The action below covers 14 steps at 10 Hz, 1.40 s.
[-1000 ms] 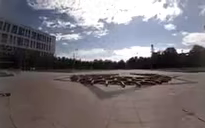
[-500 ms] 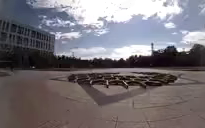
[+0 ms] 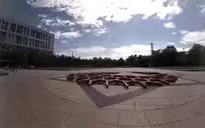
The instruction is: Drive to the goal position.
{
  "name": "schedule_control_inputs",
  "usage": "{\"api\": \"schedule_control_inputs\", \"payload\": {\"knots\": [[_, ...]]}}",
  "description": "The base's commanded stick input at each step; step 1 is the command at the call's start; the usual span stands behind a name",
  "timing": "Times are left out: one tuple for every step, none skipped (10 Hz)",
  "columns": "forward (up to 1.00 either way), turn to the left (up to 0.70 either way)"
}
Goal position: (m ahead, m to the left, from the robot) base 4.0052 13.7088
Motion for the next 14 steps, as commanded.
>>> {"api": "schedule_control_inputs", "payload": {"knots": [[0.05,-0.01],[0.05,-0.01],[0.05,-0.01],[0.05,-0.01],[0.05,-0.01],[0.05,-0.01],[0.05,-0.01],[0.05,-0.01],[0.05,-0.01],[0.05,-0.01],[0.05,-0.01],[0.05,0.0],[0.05,-0.01],[0.05,-0.01]]}}
